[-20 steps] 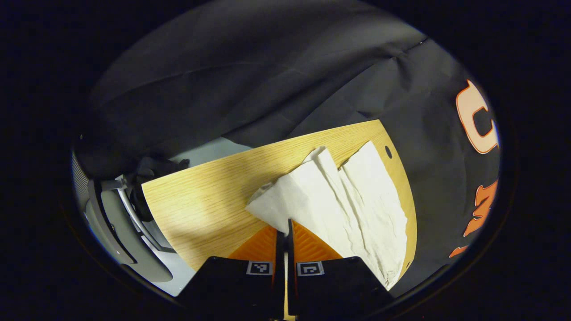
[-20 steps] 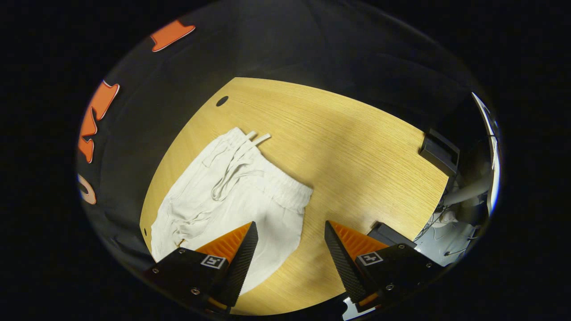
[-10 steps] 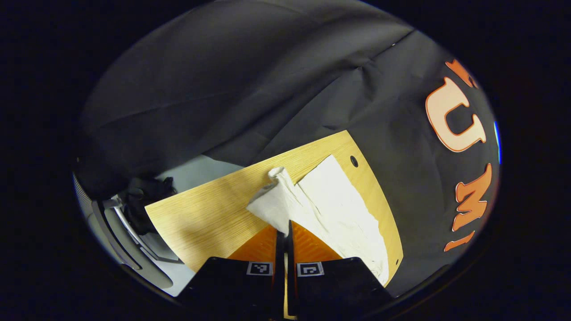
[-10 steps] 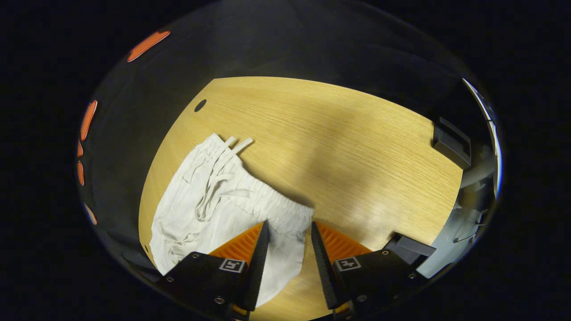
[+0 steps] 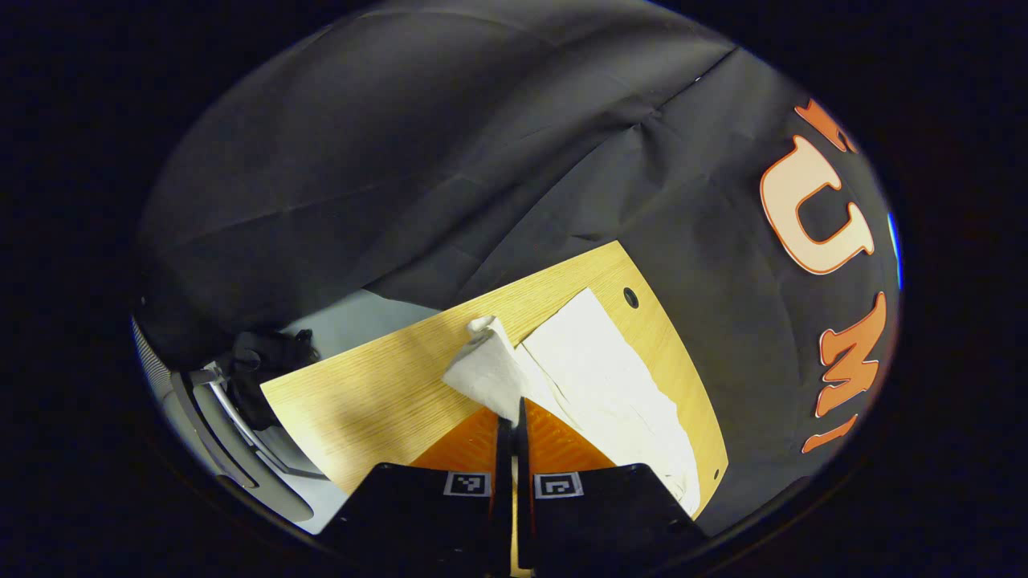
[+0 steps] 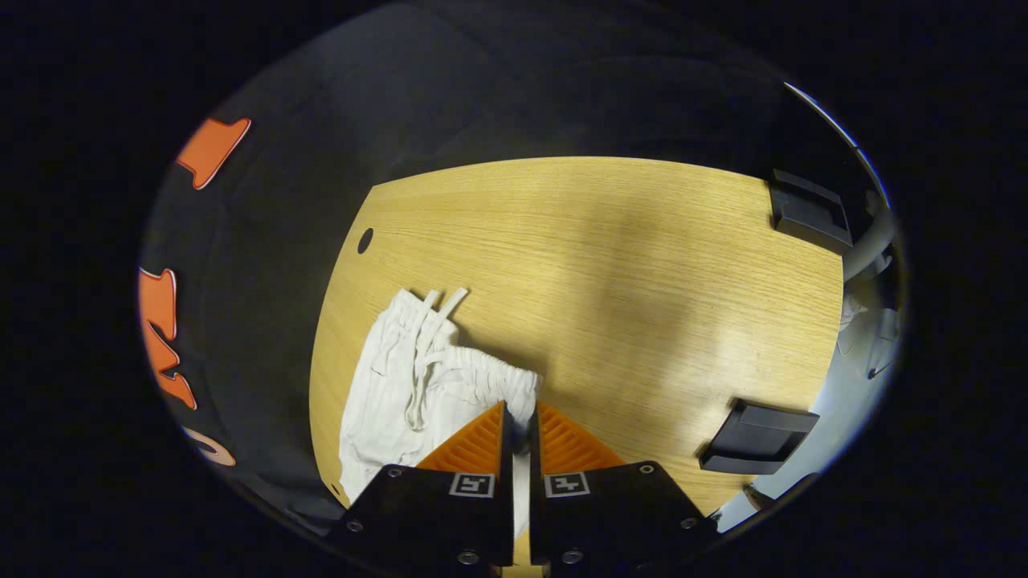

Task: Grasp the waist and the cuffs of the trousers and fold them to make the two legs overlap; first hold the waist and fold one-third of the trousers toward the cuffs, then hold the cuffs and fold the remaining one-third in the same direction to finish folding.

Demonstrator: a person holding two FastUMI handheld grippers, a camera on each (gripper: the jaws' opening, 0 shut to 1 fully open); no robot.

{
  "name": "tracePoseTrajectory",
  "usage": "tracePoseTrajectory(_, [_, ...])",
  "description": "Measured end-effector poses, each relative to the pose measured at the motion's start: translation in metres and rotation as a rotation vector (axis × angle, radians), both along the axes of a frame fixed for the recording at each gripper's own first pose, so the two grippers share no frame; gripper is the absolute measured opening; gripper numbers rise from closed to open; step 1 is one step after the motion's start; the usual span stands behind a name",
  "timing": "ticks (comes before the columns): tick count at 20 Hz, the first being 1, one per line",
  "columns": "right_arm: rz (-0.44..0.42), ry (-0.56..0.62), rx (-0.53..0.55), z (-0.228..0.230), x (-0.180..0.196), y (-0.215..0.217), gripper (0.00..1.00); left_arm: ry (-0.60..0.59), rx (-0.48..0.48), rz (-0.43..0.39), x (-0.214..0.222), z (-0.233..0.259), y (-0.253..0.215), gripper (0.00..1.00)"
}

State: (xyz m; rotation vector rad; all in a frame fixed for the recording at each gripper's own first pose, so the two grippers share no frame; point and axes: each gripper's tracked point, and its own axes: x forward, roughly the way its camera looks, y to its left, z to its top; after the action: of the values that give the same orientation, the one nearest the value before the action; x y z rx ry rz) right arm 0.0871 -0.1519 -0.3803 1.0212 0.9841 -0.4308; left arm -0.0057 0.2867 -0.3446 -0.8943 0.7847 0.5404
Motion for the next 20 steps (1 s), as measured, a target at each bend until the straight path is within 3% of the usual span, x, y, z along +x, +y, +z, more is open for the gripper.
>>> tracePoseTrajectory(11, [0.01, -0.094, -0.021, 0.065, 0.052, 0.0, 0.08, 0.012, 0.07, -0.237, 0.091, 0.012, -0.001, 0.07])
tracePoseTrajectory(20, [0.02, -0.099, -0.018, 0.086, 0.103, 0.015, 0.08, 0.076, 0.091, -0.374, 0.165, -0.012, 0.0, 0.06])
